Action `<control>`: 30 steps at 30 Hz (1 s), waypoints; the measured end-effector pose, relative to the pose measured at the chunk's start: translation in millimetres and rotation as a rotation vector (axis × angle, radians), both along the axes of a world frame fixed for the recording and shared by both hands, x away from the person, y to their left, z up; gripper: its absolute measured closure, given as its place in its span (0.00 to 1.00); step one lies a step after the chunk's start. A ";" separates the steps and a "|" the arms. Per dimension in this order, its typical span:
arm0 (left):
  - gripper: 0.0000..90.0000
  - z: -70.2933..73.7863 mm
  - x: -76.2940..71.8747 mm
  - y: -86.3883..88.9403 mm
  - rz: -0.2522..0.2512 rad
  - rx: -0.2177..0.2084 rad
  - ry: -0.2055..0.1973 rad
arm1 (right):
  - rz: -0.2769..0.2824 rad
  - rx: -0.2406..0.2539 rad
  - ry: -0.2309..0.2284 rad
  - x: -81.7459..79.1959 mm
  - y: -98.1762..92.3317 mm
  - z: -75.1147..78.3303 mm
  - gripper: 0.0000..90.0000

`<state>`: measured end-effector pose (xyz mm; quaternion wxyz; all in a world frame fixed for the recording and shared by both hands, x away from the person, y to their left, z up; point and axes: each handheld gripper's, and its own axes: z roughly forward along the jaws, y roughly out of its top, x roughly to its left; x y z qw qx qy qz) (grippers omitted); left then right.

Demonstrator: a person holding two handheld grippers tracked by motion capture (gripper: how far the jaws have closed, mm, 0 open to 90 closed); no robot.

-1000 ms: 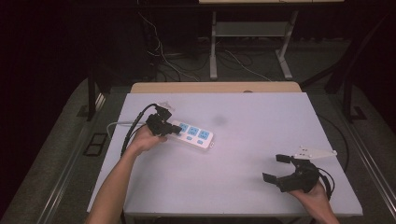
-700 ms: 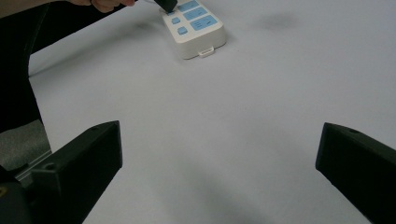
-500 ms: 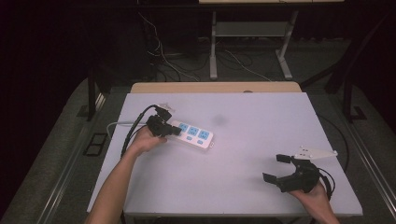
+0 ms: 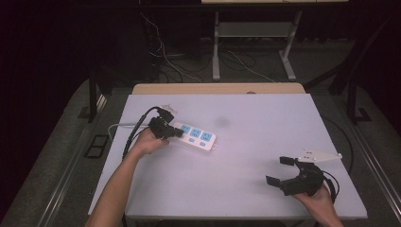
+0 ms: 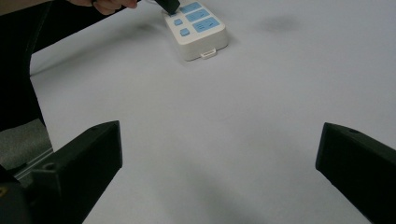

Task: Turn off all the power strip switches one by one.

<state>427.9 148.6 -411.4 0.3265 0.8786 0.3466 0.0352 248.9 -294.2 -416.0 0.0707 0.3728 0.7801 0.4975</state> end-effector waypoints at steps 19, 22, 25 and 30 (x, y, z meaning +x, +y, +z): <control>1.00 0.6 -5.7 -3.7 0.027 0.021 -0.029 | -0.002 -0.003 0.002 0.3 0.8 0.1 0.00; 1.00 1.1 -7.1 -5.3 0.025 0.036 -0.044 | -0.003 -0.001 0.001 0.4 0.4 0.0 0.00; 0.99 2.0 -8.6 -6.4 0.028 0.043 -0.055 | -0.006 0.003 -0.001 0.3 -0.6 0.2 0.00; 0.99 5.1 -10.3 -5.3 0.031 0.038 -0.057 | -0.013 0.009 -0.001 0.0 -2.7 1.6 0.00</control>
